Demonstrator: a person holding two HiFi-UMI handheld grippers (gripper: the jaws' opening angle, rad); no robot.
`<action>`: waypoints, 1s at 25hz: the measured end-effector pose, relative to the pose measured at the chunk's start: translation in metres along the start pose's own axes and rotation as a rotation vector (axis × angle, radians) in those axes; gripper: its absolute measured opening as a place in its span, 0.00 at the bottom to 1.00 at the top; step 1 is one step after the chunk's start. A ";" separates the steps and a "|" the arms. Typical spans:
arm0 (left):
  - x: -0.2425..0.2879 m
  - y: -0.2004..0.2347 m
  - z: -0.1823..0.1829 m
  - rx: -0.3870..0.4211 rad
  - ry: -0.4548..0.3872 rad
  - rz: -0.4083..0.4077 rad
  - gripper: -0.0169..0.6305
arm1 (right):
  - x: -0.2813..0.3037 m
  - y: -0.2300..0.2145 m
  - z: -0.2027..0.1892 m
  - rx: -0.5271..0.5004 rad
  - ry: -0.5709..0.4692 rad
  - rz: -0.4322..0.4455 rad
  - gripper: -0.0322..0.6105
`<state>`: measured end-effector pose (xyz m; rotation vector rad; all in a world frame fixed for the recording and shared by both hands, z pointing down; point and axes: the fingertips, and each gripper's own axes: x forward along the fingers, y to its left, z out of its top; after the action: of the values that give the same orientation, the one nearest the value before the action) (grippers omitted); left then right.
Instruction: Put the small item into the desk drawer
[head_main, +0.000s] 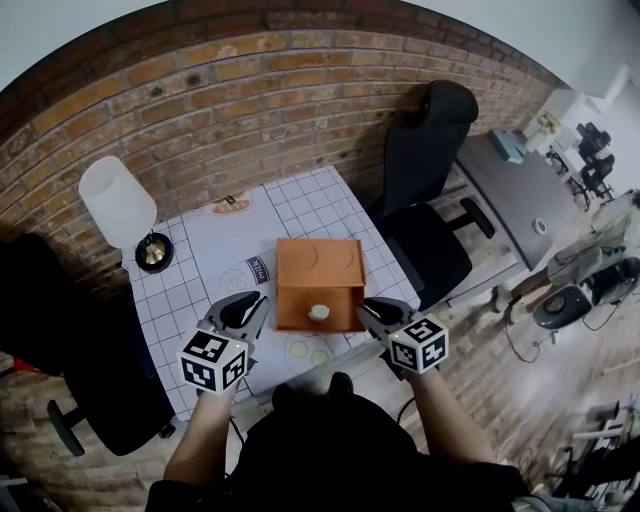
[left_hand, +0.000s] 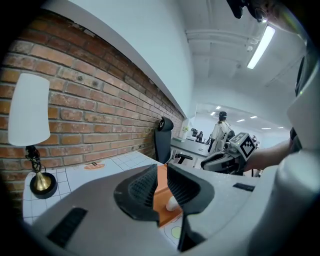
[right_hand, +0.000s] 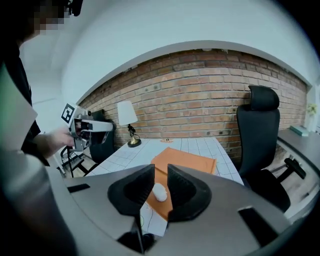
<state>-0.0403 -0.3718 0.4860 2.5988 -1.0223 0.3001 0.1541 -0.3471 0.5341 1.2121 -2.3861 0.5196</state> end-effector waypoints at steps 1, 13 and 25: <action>0.000 -0.001 0.004 0.003 -0.007 0.002 0.13 | -0.003 0.000 0.007 -0.001 -0.022 0.007 0.17; 0.018 -0.029 0.064 0.066 -0.077 0.082 0.13 | -0.048 -0.033 0.079 -0.103 -0.205 0.100 0.12; 0.040 -0.051 0.110 0.091 -0.138 0.237 0.13 | -0.108 -0.078 0.120 -0.144 -0.375 0.198 0.06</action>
<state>0.0321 -0.4031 0.3857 2.6100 -1.3992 0.2312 0.2536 -0.3781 0.3874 1.0939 -2.8226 0.1820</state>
